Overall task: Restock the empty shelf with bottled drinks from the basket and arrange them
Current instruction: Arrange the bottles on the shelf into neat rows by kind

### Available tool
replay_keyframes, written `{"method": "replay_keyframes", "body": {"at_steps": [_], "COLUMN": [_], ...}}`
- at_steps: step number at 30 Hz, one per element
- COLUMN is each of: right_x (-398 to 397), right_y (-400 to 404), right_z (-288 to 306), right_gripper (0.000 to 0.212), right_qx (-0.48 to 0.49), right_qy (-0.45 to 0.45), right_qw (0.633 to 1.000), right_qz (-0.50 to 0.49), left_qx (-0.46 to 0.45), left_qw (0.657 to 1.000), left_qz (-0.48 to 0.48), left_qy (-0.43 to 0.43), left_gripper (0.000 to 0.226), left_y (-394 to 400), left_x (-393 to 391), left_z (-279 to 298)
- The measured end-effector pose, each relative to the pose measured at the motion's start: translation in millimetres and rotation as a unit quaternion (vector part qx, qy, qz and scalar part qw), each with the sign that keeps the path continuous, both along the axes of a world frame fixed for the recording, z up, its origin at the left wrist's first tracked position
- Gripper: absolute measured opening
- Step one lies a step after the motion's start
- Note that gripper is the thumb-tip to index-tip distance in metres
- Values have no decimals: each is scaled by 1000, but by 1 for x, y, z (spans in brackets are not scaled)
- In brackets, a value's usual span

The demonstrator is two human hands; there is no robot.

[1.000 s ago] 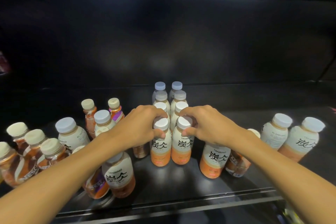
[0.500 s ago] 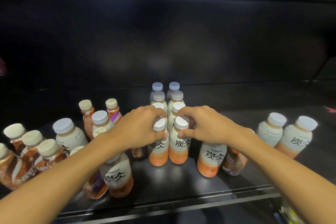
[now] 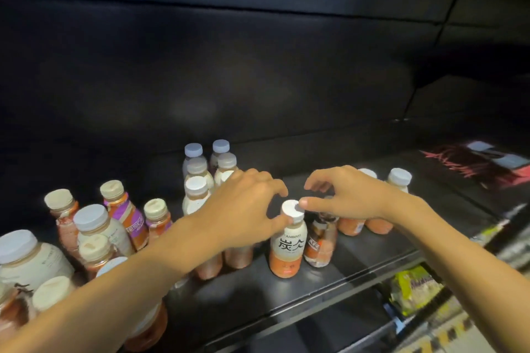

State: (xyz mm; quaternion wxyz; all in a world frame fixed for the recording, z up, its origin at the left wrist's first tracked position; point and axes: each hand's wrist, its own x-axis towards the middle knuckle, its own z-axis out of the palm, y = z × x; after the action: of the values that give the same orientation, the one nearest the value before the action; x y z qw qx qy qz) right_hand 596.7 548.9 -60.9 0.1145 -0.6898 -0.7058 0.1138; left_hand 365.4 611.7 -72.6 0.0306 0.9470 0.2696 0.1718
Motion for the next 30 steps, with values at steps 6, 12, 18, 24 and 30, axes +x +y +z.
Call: {"method": "replay_keyframes", "body": {"at_steps": [6, 12, 18, 24, 30], "right_x": [22, 36, 42, 36, 22], "right_y": [-12, -9, -3, 8, 23], "right_z": [-25, -45, -53, -55, -55], "right_gripper": [47, 45, 43, 41, 38], "right_qx": [-43, 5, 19, 14, 11], "right_qy": [-28, 23, 52, 85, 112], "right_qw": [998, 998, 995, 990, 984], "right_qz": [24, 56, 87, 110, 141], "left_qx": [7, -81, -93, -107, -91], "left_qw": [993, 989, 983, 979, 979], "left_qz": [5, 59, 121, 155, 161], "left_qy": [122, 108, 100, 80, 85], "left_gripper": [49, 33, 32, 33, 36], "left_y": [-6, 0, 19, 48, 76], "left_x": [35, 50, 61, 67, 73], "left_z": [-3, -1, -7, -7, -7]}}
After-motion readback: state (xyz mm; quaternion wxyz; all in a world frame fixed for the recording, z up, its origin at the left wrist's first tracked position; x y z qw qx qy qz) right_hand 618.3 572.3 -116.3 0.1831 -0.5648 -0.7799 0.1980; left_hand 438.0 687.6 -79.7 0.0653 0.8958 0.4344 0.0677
